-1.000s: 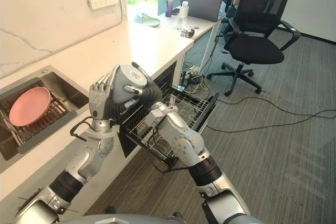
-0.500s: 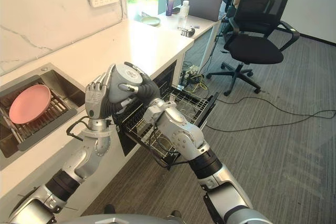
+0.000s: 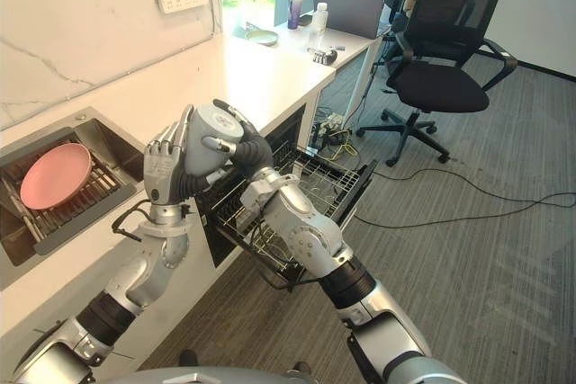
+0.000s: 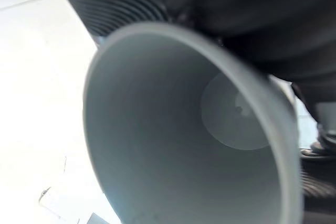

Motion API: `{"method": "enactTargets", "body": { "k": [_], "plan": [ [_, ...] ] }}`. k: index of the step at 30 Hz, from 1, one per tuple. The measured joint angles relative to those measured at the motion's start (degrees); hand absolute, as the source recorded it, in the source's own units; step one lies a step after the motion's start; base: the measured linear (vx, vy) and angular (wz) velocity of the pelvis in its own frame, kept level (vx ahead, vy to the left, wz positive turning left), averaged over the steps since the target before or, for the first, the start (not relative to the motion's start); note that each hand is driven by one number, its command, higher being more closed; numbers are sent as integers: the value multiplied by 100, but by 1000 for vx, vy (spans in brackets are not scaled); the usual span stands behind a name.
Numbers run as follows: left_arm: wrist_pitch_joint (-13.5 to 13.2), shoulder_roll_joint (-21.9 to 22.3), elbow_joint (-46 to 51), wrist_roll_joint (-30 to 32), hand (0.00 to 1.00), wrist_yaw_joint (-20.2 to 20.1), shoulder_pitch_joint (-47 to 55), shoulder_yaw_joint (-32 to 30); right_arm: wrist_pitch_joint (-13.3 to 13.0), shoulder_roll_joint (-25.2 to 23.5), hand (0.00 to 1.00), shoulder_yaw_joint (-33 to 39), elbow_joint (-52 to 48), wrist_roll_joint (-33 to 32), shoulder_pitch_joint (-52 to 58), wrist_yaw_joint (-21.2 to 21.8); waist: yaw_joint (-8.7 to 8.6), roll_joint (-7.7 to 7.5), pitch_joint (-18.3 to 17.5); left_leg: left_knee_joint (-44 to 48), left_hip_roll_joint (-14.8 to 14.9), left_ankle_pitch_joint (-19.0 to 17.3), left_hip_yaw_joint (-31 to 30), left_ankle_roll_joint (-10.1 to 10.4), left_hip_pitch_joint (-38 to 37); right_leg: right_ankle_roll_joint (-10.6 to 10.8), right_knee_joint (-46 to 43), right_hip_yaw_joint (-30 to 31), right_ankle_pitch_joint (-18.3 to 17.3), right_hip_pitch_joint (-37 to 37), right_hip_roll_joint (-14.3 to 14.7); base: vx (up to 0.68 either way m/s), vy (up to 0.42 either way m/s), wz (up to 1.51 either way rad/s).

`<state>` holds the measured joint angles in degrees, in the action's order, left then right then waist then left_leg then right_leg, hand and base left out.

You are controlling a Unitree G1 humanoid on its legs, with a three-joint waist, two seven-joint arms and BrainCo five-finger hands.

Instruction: Walk over to the sink, pick up the cup, carry it to the dishwasher, place the cup inside the dishwasher, then close the dishwasher door

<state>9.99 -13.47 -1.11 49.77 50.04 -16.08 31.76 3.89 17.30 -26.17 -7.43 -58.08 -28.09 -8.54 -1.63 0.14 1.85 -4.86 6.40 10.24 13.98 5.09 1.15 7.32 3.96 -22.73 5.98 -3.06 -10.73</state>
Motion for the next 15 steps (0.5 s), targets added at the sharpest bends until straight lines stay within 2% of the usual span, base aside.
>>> {"method": "enactTargets", "body": {
  "k": [5,7,11,15],
  "plan": [
    [-1,4,14,-4,0,51,20,-3,-277,-243,100,10,0,605,-4,-305,17,-1,1,1,-1,-6,-2,7,-1,8,0,2,-6,0,0,0,0,0],
    [-4,5,-32,-2,0,93,100,-6,-310,-344,100,75,-2,1452,-4,-468,14,0,2,3,-1,-6,-2,7,-2,8,1,6,-6,0,0,0,0,0],
    [-129,49,-265,106,0,223,268,180,-404,-369,100,414,-6,1958,-44,-685,19,-2,6,31,-5,1,0,-1,-7,8,3,14,-5,-1,-1,0,0,0],
    [-155,140,-505,108,0,225,372,413,-824,-532,100,962,-33,2441,-244,-1115,-30,-2,21,30,-5,8,16,-11,-23,2,8,26,-1,-4,0,0,0,0]
  ]
}}
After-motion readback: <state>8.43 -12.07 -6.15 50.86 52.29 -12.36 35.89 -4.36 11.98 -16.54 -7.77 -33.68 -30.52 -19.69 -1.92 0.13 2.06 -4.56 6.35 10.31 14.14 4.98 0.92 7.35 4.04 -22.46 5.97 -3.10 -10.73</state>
